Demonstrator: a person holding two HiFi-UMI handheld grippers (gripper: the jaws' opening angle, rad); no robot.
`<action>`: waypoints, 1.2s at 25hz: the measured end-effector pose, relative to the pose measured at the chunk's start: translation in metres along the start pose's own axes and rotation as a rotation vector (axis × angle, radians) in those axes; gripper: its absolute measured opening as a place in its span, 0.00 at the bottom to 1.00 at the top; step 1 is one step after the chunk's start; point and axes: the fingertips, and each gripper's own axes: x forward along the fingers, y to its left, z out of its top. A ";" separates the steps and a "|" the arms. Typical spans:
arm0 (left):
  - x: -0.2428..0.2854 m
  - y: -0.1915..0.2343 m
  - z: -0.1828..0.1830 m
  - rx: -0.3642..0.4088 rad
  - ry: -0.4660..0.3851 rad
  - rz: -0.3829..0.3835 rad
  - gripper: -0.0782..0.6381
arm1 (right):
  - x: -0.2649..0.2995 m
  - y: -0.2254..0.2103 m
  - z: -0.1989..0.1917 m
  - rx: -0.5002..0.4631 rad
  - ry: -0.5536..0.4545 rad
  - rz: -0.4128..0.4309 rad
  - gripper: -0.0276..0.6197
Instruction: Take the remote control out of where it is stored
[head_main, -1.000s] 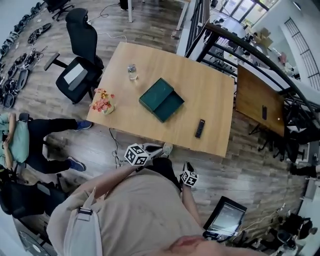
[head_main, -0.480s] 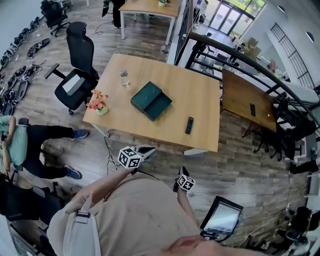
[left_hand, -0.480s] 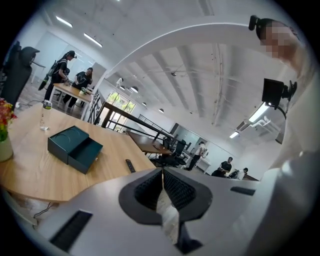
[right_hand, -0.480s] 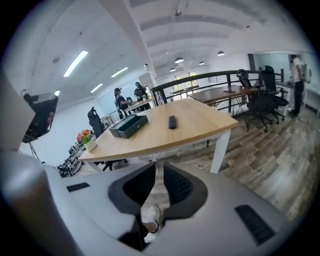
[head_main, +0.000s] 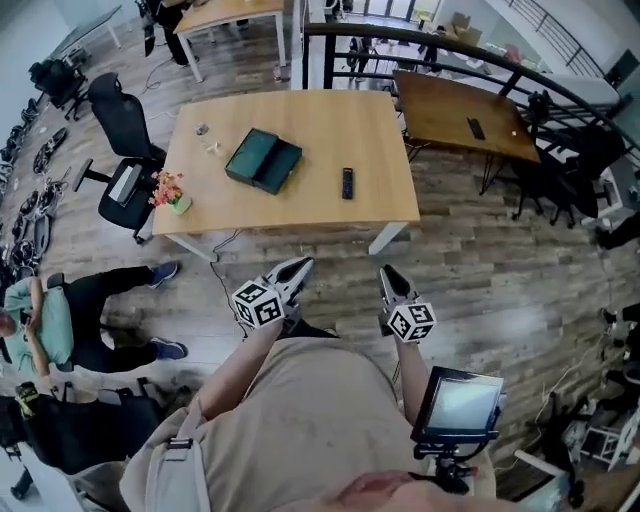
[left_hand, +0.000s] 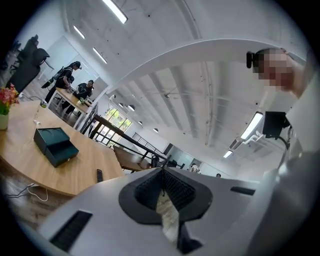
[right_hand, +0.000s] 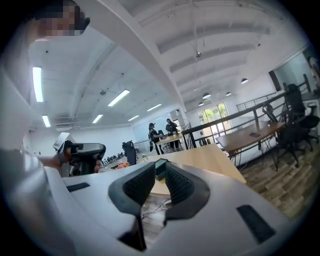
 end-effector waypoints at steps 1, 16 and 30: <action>-0.004 -0.015 -0.001 -0.008 -0.014 -0.013 0.12 | -0.016 0.008 0.011 -0.026 -0.015 0.014 0.13; -0.059 -0.053 0.034 0.002 -0.107 -0.030 0.12 | -0.088 0.065 0.095 -0.217 -0.146 -0.035 0.13; -0.140 0.025 0.045 0.011 -0.015 0.046 0.12 | -0.007 0.154 0.085 -0.199 -0.161 0.022 0.19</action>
